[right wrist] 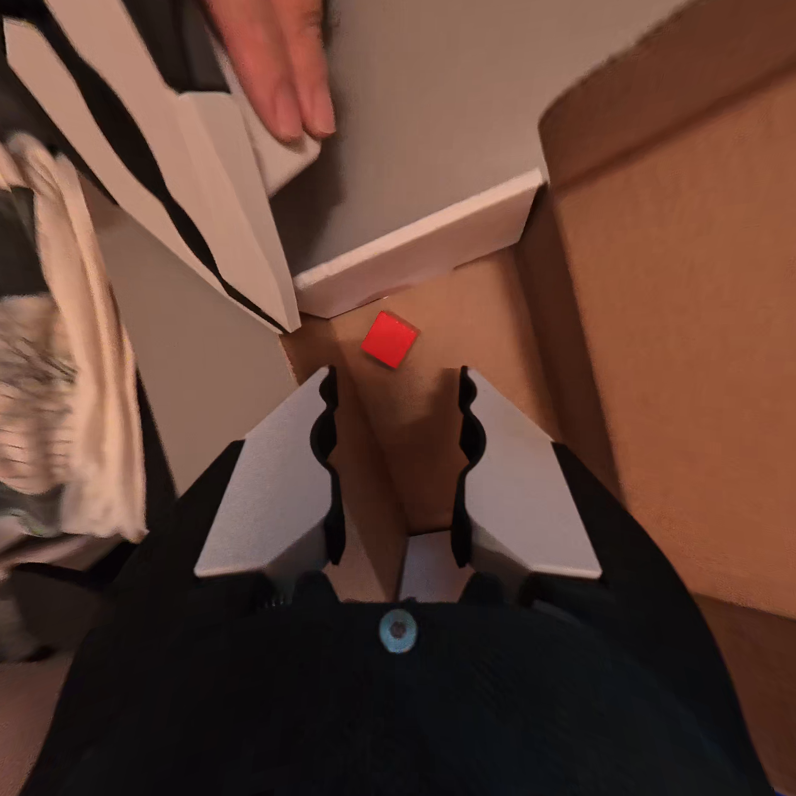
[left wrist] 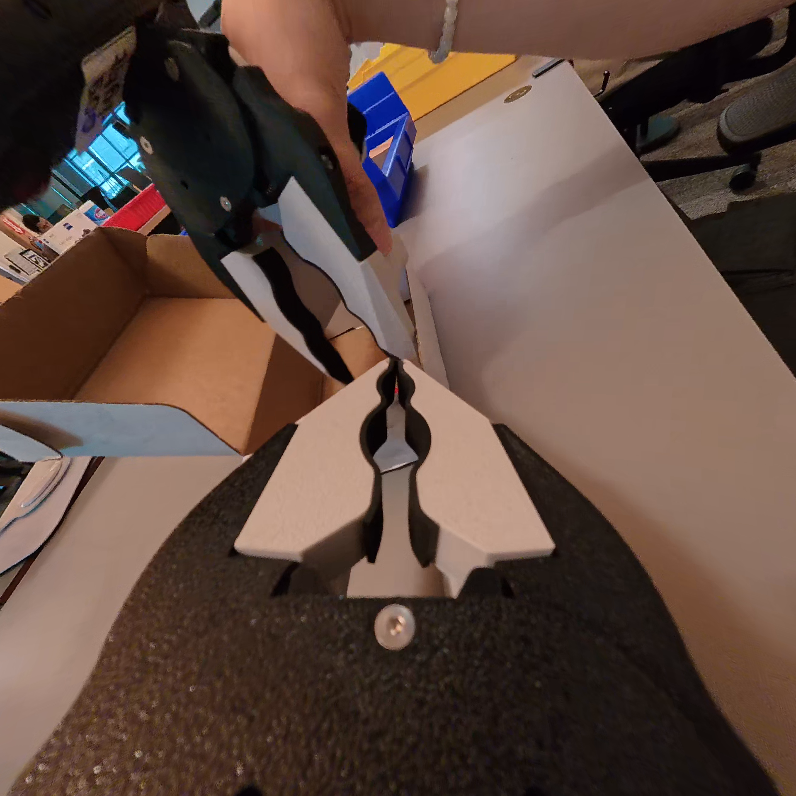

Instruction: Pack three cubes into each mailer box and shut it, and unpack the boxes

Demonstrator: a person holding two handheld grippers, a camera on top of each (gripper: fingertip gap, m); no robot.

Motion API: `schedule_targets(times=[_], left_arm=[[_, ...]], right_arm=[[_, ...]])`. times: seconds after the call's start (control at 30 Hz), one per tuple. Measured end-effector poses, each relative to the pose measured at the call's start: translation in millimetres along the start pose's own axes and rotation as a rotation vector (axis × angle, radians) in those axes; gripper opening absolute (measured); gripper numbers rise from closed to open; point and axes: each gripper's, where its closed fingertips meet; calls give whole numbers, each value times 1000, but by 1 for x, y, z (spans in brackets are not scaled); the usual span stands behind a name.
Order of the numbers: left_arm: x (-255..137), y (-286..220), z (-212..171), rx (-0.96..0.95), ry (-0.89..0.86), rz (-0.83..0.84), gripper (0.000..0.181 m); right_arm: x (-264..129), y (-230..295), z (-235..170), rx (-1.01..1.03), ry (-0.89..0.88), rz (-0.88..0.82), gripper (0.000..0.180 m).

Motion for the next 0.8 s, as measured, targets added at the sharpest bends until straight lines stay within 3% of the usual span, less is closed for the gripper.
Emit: schedule_targets(times=[0.17,0.3,0.43,0.47,0.5,0.53,0.57,0.8], left_arm=[[0,1,0,2,0,7,0],[0,2,1,2,-6,14,0],[0,3,1,2,-8,18,0],[0,3,1,3,-8,19,0],[0,3,1,3,-8,20,0],[0,3,1,3,-9,21,0],[0,3,1,4,-10,22,0],[-1,4,1,7,-14,30,0]], right_arm=[[5,-3,2,280,-28,-32,56],[5,-9,18,314,-111,-48,58],[18,-8,0,306,31,-88,61],[19,-9,0,295,35,-98,58],[18,-7,1,291,33,-93,47],[17,-6,2,289,29,-86,24],[15,-8,3,287,24,-96,20],[-34,-2,-16,195,-52,-195,19]])
Point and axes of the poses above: each gripper's, where its closed fingertips meet, x out along the fingers, z out of its top, y = z × x across the jaws, and after that the axes turned 8 degrees about z, right-handed
